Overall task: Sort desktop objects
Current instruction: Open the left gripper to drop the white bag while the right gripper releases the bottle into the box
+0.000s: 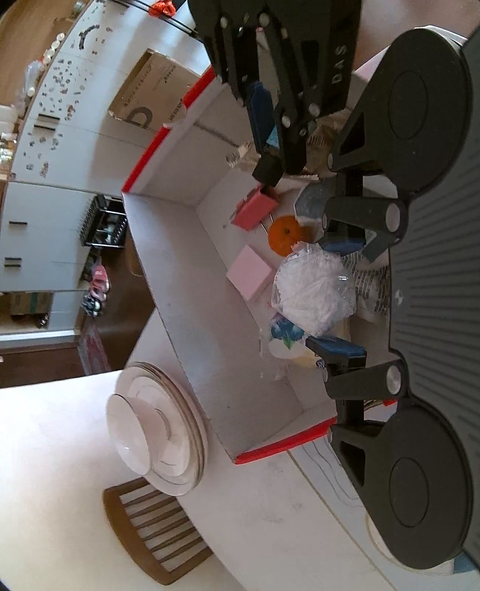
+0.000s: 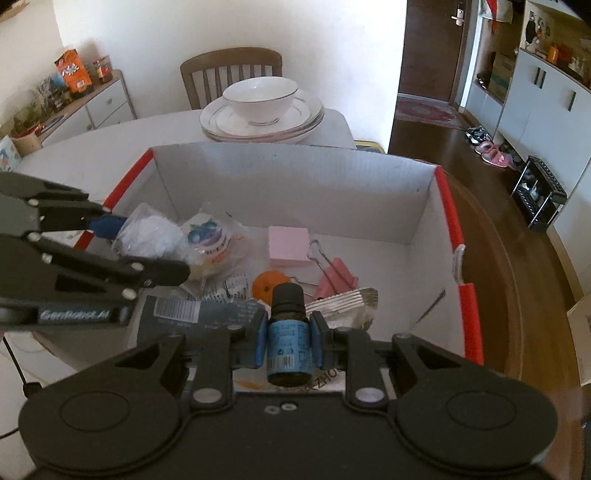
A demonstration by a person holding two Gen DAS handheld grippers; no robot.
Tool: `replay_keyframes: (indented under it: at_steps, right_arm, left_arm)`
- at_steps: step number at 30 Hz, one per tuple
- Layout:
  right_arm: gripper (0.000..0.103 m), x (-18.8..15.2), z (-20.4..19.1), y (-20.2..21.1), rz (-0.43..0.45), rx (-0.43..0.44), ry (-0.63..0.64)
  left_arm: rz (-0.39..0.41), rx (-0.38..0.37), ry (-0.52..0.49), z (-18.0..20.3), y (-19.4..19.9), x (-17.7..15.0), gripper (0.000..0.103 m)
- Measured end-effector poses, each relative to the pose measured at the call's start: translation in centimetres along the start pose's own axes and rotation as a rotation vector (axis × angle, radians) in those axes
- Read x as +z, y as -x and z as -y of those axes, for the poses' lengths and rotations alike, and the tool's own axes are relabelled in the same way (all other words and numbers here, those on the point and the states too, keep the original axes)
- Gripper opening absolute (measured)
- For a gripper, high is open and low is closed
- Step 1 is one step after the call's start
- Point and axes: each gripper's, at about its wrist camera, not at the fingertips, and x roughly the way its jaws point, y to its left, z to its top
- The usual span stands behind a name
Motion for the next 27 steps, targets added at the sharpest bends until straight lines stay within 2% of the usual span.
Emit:
replay_keyframes:
  at_steps: [12,23,26,27]
  right_arm:
    - [0.024,0.4,0.2,-0.4,-0.018,0.009,-0.006]
    - [0.030,0.4,0.1,-0.3,-0.025,0.004,-0.002]
    - [0.032,0.4,0.2,-0.1,-0.024,0.007,-0.006]
    - [0.033,0.3,0.2,0.0,-0.023,0.008,-0.006]
  left_arm:
    - [-0.075,-0.015,-0.022,-0.1,-2.1,0.0,0.043]
    - [-0.072,-0.008,-0.035,0.2,-2.1,-0.1,0.045]
    - [-0.059,-0.023,-0.014,-0.1,-1.8,-0.2,0.051]
    - [-0.053,-0.024,-0.006,-0.1,-1.6,-0.2,0.056]
